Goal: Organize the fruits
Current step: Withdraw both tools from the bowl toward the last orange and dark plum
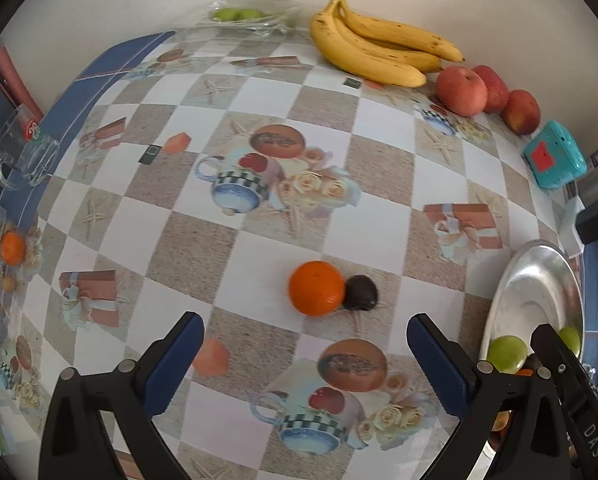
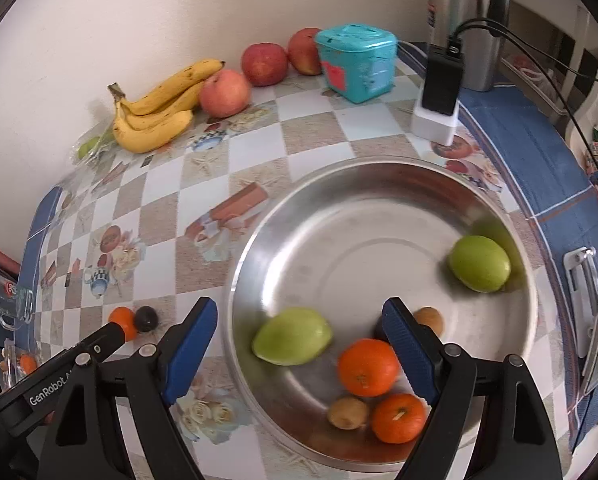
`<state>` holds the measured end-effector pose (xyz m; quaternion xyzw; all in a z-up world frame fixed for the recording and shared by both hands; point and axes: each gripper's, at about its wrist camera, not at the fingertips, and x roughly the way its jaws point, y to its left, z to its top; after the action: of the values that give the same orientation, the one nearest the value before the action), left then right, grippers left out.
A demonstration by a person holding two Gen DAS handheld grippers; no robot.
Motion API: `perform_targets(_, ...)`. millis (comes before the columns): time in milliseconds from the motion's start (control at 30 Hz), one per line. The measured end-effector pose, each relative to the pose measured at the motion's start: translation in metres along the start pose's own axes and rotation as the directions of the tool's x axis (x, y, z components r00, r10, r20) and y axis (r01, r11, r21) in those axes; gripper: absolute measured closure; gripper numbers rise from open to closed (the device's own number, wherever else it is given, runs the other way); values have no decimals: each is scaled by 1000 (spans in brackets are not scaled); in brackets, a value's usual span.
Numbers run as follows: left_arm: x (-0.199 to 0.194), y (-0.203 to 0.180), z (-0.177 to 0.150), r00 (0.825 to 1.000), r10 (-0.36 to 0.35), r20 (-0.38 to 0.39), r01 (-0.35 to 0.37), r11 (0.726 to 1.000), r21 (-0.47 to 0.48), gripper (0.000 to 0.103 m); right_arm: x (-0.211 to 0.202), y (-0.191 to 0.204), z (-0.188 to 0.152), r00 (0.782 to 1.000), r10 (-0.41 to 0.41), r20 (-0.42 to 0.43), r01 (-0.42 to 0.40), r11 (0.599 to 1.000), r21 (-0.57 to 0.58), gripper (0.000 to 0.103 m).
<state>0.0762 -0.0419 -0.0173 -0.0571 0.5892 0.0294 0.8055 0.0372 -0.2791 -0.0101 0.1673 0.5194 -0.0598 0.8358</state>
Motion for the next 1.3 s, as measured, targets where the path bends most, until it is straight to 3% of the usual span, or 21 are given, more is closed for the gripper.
perform_targets(833,-4,99,23,997,71,22,-65,974,-218,0,23,76,-14,997,69,-46,-73,992,-106,18)
perform_targets(1000,0,99,24,998,54,17,-49,976,-214,0,26,90,-17,995,79,-54,-86,986,-141,18)
perform_targets(1300,15,80,22,999,-42,5,42,984,-172,1,34,103,-23,995,72,-74,-85,978,-191,18)
